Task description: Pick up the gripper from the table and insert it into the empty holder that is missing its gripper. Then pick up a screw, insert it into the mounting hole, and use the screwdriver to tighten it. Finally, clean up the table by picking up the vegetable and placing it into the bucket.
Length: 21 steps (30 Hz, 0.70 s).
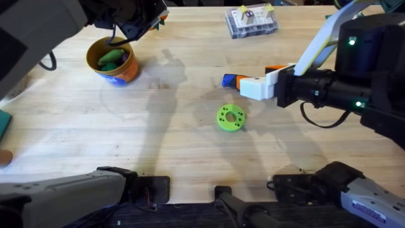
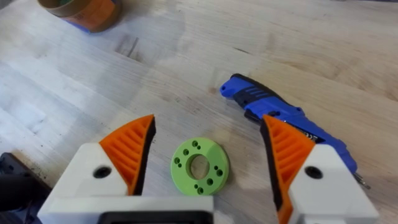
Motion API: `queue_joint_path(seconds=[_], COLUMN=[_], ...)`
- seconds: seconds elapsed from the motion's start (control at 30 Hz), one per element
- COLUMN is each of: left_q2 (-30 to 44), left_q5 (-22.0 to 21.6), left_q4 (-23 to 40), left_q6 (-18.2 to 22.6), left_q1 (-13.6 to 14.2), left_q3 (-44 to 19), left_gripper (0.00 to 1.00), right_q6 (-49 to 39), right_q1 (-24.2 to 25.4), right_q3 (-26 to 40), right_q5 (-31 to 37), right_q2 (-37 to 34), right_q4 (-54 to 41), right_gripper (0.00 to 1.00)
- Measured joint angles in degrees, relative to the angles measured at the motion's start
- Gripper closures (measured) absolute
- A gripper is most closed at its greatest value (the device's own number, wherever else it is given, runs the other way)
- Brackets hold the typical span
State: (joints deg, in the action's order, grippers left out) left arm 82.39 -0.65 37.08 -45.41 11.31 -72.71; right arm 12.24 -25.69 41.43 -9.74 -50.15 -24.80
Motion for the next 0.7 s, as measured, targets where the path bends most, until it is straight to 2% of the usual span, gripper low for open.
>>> queue_joint_path(seconds=[0.2,0.3,0.4,0.53,0.57,0.7], left_q2=[1.6,1.1,-0.4,-2.4,-2.7,-0.9], left_q5=[-0.2,-1.7,-5.5,-9.7,-11.3,-12.4], left_q4=[0.0,4.8,9.8,13.2,14.9,15.2], left_q6=[0.6,1.5,1.9,2.2,2.2,2.4], left_q1=[-0.1,-0.9,-2.5,-5.6,-8.8,-13.1], left_q3=[0.0,-1.5,-2.6,-3.7,-3.9,-3.9], left_gripper=[0.963,0.963,0.963,0.963,0.963,0.963], right_q6=[0.0,0.0,0.0,0.0,0.0,0.0], right_q1=[0.0,0.0,0.0,0.0,0.0,0.0], right_q3=[0.0,0.0,0.0,0.0,0.0,0.0], right_q5=[-0.1,-0.2,-0.2,-0.2,-0.2,-0.2], right_q2=[-0.1,-0.1,-0.1,-0.1,-0.1,-0.1], right_q4=[-0.7,-0.8,-0.8,-0.8,-0.8,-0.8], right_gripper=[0.033,0.033,0.033,0.033,0.033,0.033])
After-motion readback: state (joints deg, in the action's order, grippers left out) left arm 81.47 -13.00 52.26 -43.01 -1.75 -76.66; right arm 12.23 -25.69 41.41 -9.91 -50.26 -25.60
